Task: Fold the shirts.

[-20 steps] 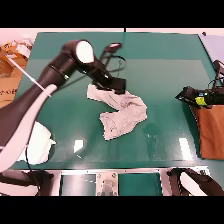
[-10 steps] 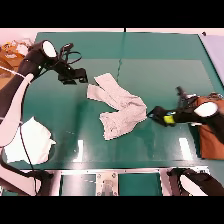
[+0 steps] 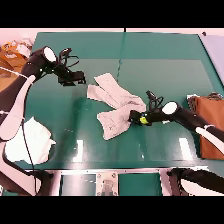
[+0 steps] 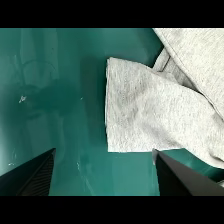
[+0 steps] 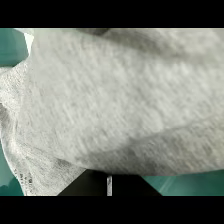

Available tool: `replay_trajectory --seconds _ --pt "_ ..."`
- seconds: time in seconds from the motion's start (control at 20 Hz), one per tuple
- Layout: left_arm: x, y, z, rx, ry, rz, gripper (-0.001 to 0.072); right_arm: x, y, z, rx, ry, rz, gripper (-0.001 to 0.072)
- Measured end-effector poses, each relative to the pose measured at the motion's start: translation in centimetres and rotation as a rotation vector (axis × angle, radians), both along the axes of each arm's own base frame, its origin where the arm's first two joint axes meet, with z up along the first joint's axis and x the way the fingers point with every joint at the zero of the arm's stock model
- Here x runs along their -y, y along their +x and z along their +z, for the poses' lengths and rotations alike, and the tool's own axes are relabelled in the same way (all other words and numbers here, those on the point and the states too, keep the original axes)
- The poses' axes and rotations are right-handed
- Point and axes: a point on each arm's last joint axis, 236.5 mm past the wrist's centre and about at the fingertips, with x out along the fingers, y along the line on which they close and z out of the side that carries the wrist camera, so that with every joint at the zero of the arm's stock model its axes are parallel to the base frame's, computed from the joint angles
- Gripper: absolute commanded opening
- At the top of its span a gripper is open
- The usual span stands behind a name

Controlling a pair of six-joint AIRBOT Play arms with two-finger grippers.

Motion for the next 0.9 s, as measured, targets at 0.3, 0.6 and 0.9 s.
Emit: replay_trajectory --seconds 0.3,0.6,0.9 --pt "0.6 0.8 0.1 0.024 -0.034 0.017 0.0702 14.1 3.6 0.9 -0.016 -0.232 -0.06 0.0012" --pt "5.5 0.6 -3.4 -0.03 -0.136 -0.007 0.0701 24.1 6.3 3.2 0.088 -0.345 -0.152 0.0012" --pt "10.6 3.3 -5.8 0.075 -0.209 0.027 0.0561 26.1 7.0 3.8 0.131 -0.376 -0.164 0.0012"
